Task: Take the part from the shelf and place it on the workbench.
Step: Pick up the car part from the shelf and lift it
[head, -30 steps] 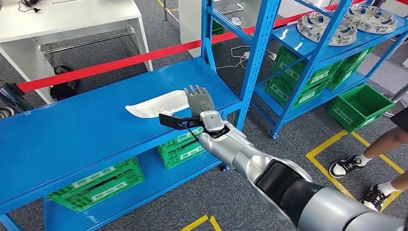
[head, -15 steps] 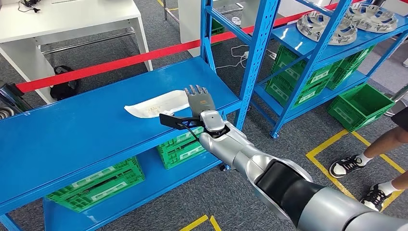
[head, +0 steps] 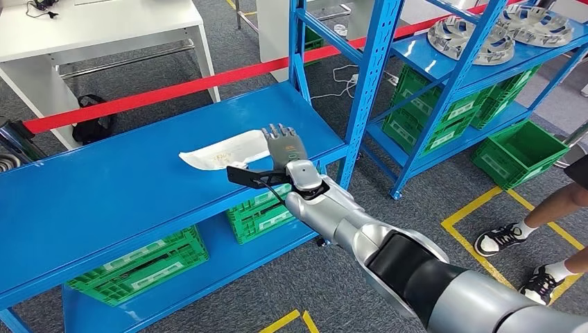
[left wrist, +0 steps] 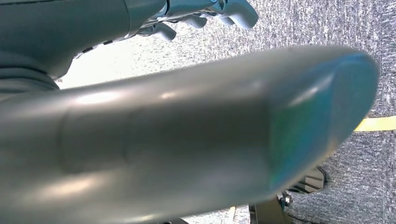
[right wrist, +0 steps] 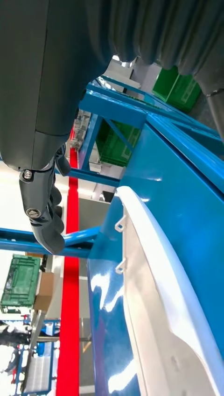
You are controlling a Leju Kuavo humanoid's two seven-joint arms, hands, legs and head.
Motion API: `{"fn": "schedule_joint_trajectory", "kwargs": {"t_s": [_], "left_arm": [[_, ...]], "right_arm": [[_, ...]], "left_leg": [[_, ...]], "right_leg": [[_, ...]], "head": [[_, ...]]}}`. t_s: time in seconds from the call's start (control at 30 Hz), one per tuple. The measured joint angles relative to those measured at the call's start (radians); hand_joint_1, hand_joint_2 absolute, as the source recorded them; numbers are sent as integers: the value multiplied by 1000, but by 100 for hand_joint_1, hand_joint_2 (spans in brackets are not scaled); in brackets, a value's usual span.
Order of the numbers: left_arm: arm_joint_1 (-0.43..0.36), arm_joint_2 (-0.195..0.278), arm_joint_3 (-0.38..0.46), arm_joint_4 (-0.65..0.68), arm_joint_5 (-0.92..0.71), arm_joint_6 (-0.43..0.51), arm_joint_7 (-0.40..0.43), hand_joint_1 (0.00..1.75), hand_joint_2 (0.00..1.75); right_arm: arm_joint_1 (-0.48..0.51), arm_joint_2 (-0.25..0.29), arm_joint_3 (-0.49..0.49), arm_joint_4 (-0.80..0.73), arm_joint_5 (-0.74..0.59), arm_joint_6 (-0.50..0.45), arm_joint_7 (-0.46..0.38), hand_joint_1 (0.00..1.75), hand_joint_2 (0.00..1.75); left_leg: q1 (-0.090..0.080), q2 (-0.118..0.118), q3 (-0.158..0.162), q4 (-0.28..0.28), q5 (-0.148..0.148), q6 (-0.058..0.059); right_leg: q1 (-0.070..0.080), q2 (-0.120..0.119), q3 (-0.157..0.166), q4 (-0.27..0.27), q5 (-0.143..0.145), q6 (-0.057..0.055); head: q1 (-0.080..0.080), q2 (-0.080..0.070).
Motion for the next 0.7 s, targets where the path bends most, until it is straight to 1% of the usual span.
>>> {"fn": "schedule_joint_trajectory", "kwargs": {"t_s": [0.17, 0.23, 0.27, 0.3, 0.33, 0.37, 0.43, 0.47, 0.5, 0.53, 0.57, 0.6, 0.63, 0.67, 0.7], "left_arm": [[-1, -1, 0, 0, -1, 0, -2, 0, 0], [-1, -1, 0, 0, -2, 0, -2, 0, 0], [-1, -3, 0, 0, -2, 0, -2, 0, 0], [-1, -4, 0, 0, -2, 0, -2, 0, 0], [-1, -6, 0, 0, -2, -1, -2, 0, 0], [-2, -8, 0, 0, -2, -1, -2, 0, 0], [-1, -8, 0, 0, -2, -1, -2, 0, 0], [0, -8, 0, 0, -2, -1, -2, 0, 0], [1, -8, 0, 0, -2, -1, -2, 0, 0], [1, -9, 0, 0, -2, -1, -1, 0, 0], [1, -9, 0, 0, -2, -1, -1, 0, 0], [1, -10, 0, 0, -2, -1, -1, 0, 0], [1, -9, 0, 0, -2, -1, -1, 0, 0], [1, -9, 0, -1, -1, 0, -1, 0, 0], [1, -8, 0, -1, -1, 0, -1, 0, 0]], "right_arm": [[0, 6, 0, 0, 0, 7, 0, 0, 0], [0, 9, 0, 0, 0, 7, 0, 0, 0], [0, 10, 0, 0, 0, 8, 0, 0, 0], [0, 11, 0, 0, 0, 8, 0, 0, 0], [-1, 12, 0, 0, 0, 9, -1, 0, 0], [-1, 12, 0, 0, 0, 9, -1, 0, 0], [2, 13, 0, 2, 0, 12, -1, 0, 0], [5, 13, 0, 4, 0, 14, -1, 0, 0], [8, 13, 0, 5, 0, 15, -1, 0, 0], [10, 13, 0, 6, 0, 15, -1, 0, 0], [10, 13, 0, 6, 0, 15, -1, 0, 0], [10, 14, 0, 6, 0, 15, -1, 0, 0], [11, 15, 0, 6, 0, 14, -1, 0, 0], [11, 17, 0, 7, 0, 13, -1, 0, 0], [12, 18, 0, 7, 0, 12, -1, 0, 0]], "left_leg": [[-1, 0, -1, 1, 0, 1], [-4, 0, -1, -1, 3, 7], [-1, 1, 2, -8, 9, 13], [3, 2, 7, -19, 16, 18], [8, 4, 11, -30, 24, 22], [13, 5, 12, -38, 30, 24], [17, 6, 8, -40, 35, 24], [19, 5, 5, -39, 36, 21], [22, 5, 2, -37, 36, 17], [27, 4, -1, -33, 36, 12], [32, 2, -5, -27, 34, 4], [38, 2, -9, -18, 31, -6], [40, 0, -14, -9, 26, -18], [41, -1, -17, -3, 23, -29], [40, -2, -18, -2, 21, -38]], "right_leg": [[-2, 0, 1, -1, 2, 1], [-5, -1, 3, -7, 7, 7], [-6, -1, 5, -9, 8, 11], [-6, 1, 3, -4, 1, 14], [-6, 3, -6, 16, -17, 18], [-7, 6, -24, 60, -47, 22], [-16, 8, -76, 193, -120, 32], [-22, 8, -96, 248, -143, 38], [-29, 8, -100, 269, -148, 44], [-35, 8, -84, 249, -136, 50], [-42, 7, -46, 191, -110, 57], [-48, 7, -5, 120, -91, 64], [-50, 11, 29, 61, -76, 65], [-50, 14, 49, 25, -71, 61], [-47, 17, 53, 17, -75, 52]], "head": [[0, 0], [0, 0], [-1, 0], [0, 0], [0, 0], [1, 0], [2, 0], [3, 0], [3, 0], [3, 0], [3, 0], [3, 0], [3, 0], [3, 0], [4, 0]]}}
